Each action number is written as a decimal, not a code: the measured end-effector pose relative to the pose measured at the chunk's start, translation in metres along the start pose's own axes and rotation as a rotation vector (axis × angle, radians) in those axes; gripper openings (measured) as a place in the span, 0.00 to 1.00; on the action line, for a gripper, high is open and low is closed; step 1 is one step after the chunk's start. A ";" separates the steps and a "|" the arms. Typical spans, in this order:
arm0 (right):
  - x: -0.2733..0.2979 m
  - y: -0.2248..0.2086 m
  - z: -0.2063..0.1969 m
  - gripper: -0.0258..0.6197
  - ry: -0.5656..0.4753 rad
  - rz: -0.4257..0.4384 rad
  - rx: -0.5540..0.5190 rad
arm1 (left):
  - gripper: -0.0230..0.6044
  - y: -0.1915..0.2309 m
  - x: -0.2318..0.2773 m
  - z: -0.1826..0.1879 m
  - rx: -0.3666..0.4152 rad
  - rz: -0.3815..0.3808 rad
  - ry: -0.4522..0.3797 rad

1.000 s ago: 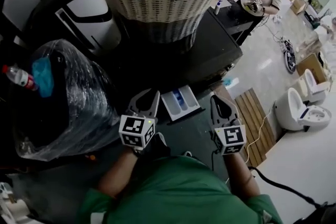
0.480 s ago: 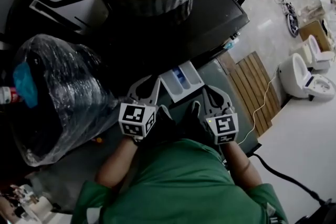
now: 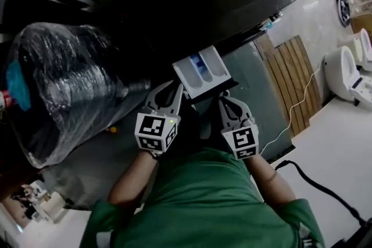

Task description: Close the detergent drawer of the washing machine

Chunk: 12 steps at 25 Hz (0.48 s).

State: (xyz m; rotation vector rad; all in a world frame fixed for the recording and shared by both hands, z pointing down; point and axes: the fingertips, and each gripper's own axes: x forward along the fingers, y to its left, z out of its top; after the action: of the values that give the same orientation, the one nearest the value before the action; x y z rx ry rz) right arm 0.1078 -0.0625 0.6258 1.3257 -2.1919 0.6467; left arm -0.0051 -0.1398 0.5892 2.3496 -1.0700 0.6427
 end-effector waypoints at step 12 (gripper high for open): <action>0.047 -0.008 -0.058 0.08 0.137 0.033 -0.039 | 0.13 0.010 -0.009 -0.023 -0.041 0.048 0.028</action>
State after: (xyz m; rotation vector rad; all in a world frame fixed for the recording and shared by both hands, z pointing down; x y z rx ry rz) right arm 0.1057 -0.0610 0.7005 1.1922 -2.1097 0.6828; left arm -0.0232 -0.1272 0.6037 2.2792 -1.1196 0.6629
